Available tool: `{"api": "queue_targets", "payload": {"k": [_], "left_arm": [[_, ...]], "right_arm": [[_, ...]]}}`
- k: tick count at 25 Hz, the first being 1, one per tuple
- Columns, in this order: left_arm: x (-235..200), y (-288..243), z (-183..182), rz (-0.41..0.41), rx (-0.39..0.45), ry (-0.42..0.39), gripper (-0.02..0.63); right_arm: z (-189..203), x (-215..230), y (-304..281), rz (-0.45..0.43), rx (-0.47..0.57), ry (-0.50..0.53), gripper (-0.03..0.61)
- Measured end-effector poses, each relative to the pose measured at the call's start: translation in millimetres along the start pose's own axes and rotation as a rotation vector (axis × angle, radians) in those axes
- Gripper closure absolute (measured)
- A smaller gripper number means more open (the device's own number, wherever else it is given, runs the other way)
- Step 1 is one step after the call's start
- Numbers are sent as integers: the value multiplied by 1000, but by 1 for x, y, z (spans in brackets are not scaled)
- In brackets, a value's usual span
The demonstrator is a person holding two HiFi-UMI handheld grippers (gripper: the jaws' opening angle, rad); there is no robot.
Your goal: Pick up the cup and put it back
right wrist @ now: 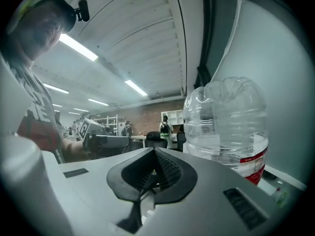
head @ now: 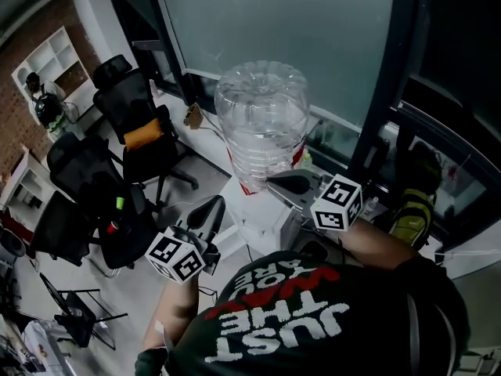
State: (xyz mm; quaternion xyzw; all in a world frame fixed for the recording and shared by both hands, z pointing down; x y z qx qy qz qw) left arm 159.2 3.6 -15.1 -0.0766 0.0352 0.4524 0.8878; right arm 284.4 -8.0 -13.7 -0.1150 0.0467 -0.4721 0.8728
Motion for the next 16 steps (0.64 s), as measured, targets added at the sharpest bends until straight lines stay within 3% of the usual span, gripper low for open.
{"api": "queue_targets", "payload": {"k": [4,8,16], "left_arm": [[3,2,0,1,3,34,606],[15,-3,-3,32,-2,14,606],[-3,0,14,19,-1,45,606]], "right_arm": [[1,-8,5,-1,-26,16,545],[-3,-7,16,6,-30,15,545],[10,-11,-4,-10,-28,41,545]]}}
Point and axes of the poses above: the fingertips, and each gripper's own axes: y backward along the fingers, x to its right, z out of its underside, the point moved 1 cm from there along y, backward along the fingers, and after that the axes turned 11 degrees about -x, right-handed, at the moved point
